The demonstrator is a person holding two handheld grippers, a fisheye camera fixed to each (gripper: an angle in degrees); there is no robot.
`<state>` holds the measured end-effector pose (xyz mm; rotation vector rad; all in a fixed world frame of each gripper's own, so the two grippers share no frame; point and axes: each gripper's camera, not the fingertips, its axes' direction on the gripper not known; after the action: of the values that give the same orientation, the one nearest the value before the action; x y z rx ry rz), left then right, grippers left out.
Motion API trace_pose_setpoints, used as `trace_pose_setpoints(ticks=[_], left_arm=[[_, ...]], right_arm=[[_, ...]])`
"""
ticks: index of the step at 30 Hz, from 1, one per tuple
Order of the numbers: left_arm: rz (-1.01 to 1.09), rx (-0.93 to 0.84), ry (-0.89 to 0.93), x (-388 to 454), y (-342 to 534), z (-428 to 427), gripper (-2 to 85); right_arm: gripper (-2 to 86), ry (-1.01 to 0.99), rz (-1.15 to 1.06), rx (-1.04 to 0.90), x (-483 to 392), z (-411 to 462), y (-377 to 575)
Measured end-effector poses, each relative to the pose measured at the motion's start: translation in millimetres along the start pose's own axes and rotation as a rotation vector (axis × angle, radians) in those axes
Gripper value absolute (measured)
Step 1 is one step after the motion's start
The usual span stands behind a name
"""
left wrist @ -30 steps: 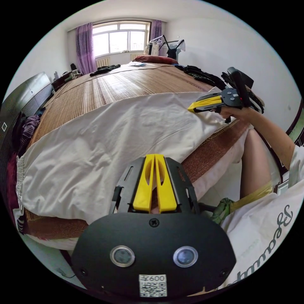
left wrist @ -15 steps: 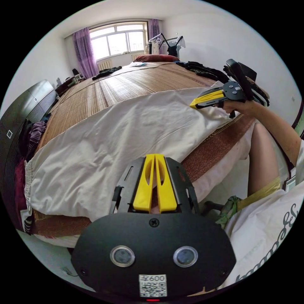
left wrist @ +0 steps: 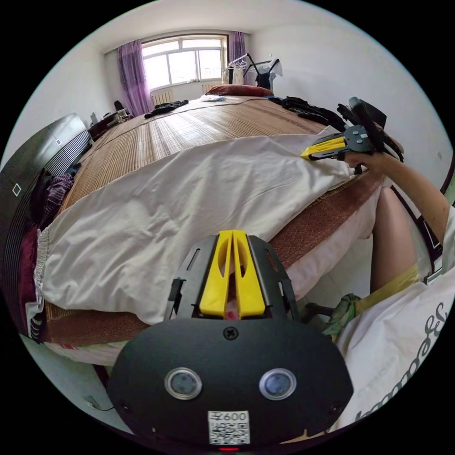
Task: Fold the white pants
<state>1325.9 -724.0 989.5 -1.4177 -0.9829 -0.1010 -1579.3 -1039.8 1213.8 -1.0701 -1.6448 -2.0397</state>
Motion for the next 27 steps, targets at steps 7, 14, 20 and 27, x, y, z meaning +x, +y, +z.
trace_pose_setpoints(ticks=[7, 14, 20, 27], left_arm=[[0.014, -0.009, -0.023, 9, -15, -12, 0.9], [0.016, -0.006, -0.034, 15, -33, -27, 0.9], [0.023, -0.002, -0.043, 18, -55, -44, 0.9], [0.006, 0.005, -0.015, 11, -85, -66, 0.9]], right_arm=[[-0.8, 0.213, 0.109, -0.147, 35, 4, 24], [-0.8, 0.282, 0.327, -0.245, 14, -26, -21], [-0.8, -0.158, 0.193, 0.017, -120, -63, -103], [-0.8, -0.097, 0.263, -0.048, -94, -60, -90]])
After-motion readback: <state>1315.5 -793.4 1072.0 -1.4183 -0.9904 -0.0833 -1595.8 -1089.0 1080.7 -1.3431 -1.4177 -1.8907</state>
